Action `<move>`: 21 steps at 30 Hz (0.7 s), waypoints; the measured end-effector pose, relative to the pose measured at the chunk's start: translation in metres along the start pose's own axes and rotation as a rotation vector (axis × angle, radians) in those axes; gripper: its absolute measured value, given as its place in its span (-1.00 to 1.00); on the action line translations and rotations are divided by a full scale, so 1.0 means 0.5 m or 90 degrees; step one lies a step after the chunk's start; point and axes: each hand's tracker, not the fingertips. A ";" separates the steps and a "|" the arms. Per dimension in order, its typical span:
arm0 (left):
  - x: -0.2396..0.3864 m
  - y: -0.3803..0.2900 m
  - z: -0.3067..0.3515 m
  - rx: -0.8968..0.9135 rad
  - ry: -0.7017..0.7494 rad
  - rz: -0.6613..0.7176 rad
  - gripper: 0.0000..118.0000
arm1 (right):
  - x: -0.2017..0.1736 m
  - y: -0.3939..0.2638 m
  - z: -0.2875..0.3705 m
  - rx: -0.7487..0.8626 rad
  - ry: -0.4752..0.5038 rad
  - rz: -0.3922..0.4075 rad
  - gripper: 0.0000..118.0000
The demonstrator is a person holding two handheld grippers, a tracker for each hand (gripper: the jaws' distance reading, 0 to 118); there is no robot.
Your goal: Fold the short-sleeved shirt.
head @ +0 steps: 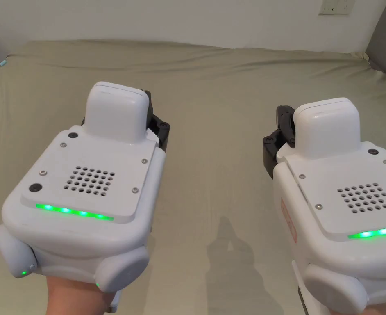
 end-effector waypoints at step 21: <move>-0.014 0.013 0.004 0.001 0.013 0.006 0.99 | 0.008 0.081 -0.012 -0.166 -0.011 -0.195 0.99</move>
